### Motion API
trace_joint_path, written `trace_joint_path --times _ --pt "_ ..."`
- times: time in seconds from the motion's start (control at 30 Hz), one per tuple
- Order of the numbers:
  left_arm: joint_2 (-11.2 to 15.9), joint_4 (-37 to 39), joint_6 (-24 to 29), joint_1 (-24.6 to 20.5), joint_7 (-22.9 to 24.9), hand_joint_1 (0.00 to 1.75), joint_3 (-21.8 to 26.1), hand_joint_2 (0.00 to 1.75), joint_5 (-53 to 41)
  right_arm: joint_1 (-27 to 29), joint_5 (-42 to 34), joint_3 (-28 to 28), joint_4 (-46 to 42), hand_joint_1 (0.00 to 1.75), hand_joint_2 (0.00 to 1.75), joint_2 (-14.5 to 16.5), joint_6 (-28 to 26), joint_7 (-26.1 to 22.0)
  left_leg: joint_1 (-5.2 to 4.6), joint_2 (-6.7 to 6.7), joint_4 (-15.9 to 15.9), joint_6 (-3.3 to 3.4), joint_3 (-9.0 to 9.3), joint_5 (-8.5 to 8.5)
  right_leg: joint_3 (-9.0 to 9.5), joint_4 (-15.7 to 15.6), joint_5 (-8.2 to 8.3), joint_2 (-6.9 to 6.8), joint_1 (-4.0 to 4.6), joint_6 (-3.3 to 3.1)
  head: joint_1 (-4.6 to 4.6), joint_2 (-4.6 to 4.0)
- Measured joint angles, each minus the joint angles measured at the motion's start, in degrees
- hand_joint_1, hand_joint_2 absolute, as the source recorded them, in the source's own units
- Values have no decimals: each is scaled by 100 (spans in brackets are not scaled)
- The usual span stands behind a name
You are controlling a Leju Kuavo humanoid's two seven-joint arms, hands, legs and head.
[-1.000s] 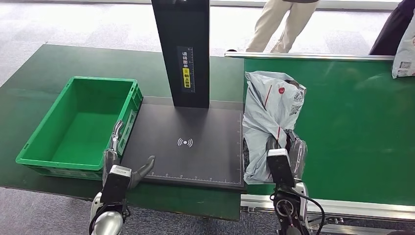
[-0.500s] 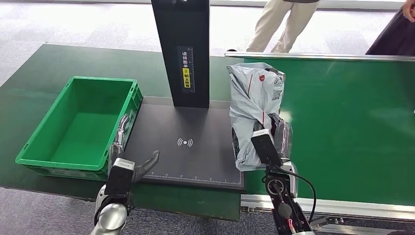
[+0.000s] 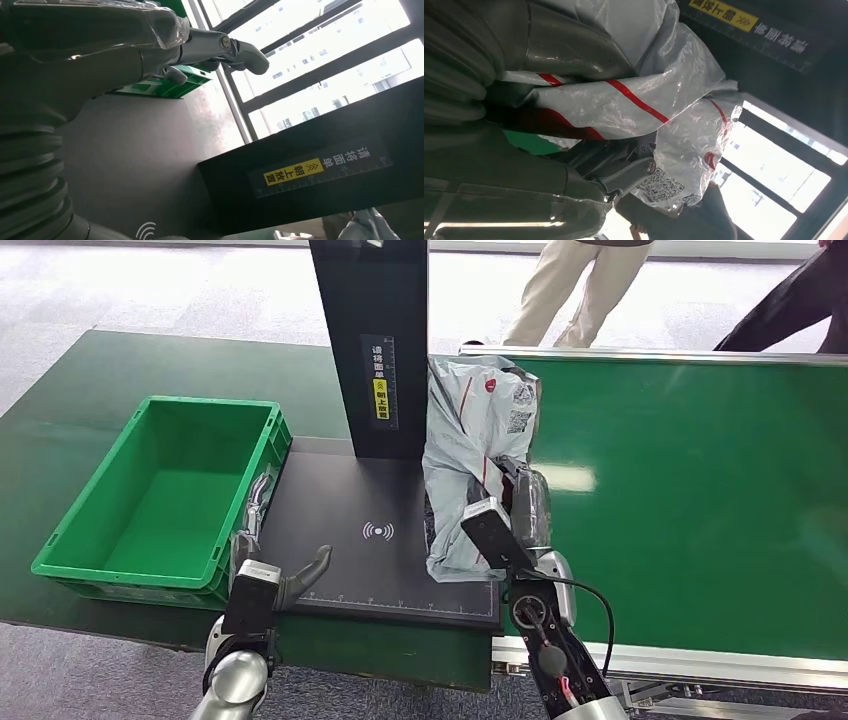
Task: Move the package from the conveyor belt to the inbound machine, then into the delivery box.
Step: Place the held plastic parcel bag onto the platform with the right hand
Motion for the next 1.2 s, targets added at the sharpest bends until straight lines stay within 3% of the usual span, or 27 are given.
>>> trace_joint_path --times 0.33,0.93,1.2 --pt "-1 117 68 -1 -61 0 -14 175 74 57 -66 520 -223 175 175 5 54 -11 0 0 0 0 0 0 0 0 0 0 0 0 1 0" --pt "-6 158 70 -1 -66 0 -20 175 98 18 -189 651 -224 175 175 -1 47 -11 0 0 0 0 0 0 1 0 0 0 0 0 1 0" --pt "-16 203 106 -10 -85 0 -57 175 144 -229 -414 725 168 175 175 -7 4 2 0 0 0 0 0 0 1 0 0 0 0 0 0 0"
